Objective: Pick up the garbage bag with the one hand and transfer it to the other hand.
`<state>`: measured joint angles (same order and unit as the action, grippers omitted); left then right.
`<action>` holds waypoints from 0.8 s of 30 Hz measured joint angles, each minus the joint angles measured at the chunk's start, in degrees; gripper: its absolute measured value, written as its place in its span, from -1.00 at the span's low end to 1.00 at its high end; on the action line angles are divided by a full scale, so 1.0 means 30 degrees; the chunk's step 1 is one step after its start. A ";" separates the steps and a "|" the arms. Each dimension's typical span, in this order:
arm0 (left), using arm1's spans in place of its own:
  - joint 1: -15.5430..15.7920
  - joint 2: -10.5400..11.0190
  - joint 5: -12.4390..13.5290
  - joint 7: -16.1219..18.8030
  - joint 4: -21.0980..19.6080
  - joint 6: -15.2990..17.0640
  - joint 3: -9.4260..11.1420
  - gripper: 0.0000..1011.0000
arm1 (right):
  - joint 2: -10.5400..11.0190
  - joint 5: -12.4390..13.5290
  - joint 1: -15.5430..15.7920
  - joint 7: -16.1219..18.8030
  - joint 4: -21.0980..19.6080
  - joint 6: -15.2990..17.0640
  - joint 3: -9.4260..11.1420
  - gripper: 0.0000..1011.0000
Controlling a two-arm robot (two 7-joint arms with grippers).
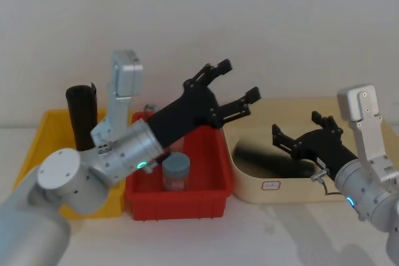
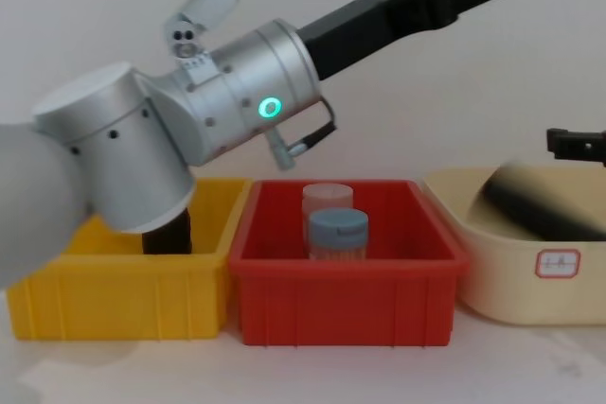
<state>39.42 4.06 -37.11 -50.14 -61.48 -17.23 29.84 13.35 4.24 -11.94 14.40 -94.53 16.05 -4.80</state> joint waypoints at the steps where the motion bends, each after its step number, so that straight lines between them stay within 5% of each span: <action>1: -0.0119 0.0138 0.0094 0.0207 -0.0238 0.0058 -0.0017 0.98 | 0.0020 0.0038 0.0053 0.0065 -0.0087 0.0010 -0.0023 0.98; 24: -0.4628 0.4193 0.2828 0.6416 -0.7355 0.2109 -0.1542 0.98 | 0.0771 0.0933 0.1294 0.1809 -0.1918 0.0133 -0.1168 0.98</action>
<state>25.53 16.64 -28.63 -30.89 -83.54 -10.90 25.21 15.66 7.04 -8.06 19.83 -100.29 16.44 -8.30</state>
